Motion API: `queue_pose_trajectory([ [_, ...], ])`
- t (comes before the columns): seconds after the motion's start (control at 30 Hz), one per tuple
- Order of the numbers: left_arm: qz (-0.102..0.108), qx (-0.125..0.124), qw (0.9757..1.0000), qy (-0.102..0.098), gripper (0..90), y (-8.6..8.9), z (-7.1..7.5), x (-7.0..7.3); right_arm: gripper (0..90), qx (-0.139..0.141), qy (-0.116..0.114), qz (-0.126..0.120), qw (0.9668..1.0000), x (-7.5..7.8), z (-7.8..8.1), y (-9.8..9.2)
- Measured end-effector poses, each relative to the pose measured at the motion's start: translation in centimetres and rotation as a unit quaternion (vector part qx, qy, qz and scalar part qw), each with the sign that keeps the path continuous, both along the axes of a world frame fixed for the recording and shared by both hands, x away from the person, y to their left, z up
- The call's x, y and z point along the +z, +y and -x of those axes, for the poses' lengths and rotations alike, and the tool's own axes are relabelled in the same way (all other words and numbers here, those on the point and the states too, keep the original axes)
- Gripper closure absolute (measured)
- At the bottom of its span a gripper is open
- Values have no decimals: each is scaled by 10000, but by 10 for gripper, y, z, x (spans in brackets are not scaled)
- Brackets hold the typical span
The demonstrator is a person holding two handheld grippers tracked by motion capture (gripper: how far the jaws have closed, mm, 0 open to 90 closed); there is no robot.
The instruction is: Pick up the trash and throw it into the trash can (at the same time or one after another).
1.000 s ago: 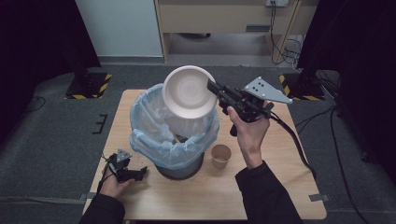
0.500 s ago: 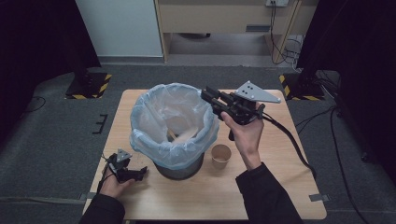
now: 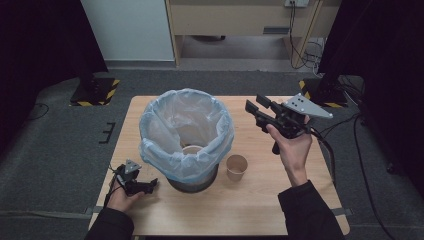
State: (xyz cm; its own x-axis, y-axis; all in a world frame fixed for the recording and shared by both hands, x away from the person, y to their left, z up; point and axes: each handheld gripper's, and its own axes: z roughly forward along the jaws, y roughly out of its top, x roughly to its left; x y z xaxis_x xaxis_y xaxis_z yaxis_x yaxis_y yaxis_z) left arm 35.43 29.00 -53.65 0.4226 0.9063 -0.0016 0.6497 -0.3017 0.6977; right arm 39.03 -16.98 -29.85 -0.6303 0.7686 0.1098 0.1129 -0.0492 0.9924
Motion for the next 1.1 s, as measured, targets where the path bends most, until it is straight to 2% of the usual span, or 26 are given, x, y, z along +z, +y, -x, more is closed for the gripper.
queue_pose_trajectory([
  [0.17, 2, 1, 10000, -1, 0, 0, 0, 0, 539, -86, 289, 98, 9995, -32, -2, -16],
  [0.33, 0, 1, 10000, -1, 0, 0, 0, 0, 514, -159, 702, 438, 9964, -71, -3, -24],
  [0.43, 0, 0, 10000, -1, 0, 0, 0, 0, 533, -123, 913, 658, 9936, -94, -4, -26],
  [0.53, 1, 1, 10000, -1, 0, 0, 0, 0, 534, -35, 1165, 901, 9891, -116, -5, -26],
  [0.63, 0, 1, 10000, 0, 0, 0, 0, 0, 545, 80, 1307, 1130, 9849, -137, -7, -22],
  [0.77, -1, 0, 10000, 1, 0, 0, 0, 0, 593, 183, 1535, 1230, 9803, -155, -9, -16],
  [0.9, -1, 1, 10000, -1, 0, 0, 0, 0, 623, 330, 1756, 1422, 9736, -168, -8, -7],
  [1.1, 0, -1, 10000, 1, 0, 0, 0, 0, 648, 450, 1937, 1638, 9662, -177, -7, -1],
])
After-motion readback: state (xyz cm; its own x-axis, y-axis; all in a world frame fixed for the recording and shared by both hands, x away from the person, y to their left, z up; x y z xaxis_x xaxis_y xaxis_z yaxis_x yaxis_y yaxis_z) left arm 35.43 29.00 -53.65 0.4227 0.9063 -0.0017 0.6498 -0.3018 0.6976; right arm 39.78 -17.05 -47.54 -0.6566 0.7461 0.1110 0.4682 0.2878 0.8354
